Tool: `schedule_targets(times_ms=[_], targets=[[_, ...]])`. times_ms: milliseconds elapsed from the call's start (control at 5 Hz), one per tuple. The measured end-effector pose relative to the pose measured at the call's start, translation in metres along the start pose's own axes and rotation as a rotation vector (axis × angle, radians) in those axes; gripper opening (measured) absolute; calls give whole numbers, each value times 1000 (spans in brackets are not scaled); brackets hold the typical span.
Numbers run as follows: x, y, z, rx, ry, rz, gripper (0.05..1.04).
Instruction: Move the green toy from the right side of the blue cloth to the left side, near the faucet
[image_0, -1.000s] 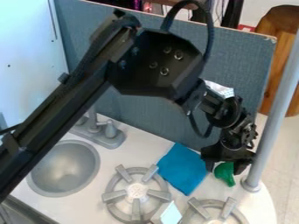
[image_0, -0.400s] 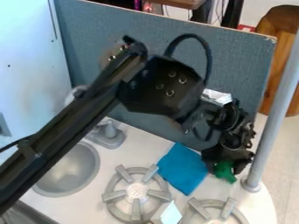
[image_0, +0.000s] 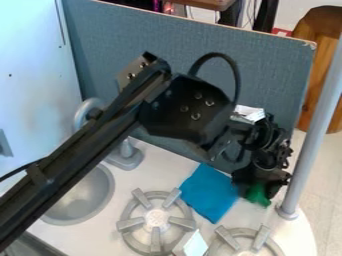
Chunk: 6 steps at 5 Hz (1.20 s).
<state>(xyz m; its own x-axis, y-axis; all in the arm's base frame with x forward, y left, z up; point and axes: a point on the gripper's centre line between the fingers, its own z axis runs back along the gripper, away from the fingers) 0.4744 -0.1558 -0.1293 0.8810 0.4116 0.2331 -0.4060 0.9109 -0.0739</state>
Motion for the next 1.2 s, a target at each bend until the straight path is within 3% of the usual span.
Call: schedule_targets(times_ms=[200,600,800,1200], targets=[[0,-1,0,-5,2,7,806],[-12,5,-1,-44,58,1,805],[-19,10,19,-84,73,12,804],[-20,38,71,-165,58,59,804]])
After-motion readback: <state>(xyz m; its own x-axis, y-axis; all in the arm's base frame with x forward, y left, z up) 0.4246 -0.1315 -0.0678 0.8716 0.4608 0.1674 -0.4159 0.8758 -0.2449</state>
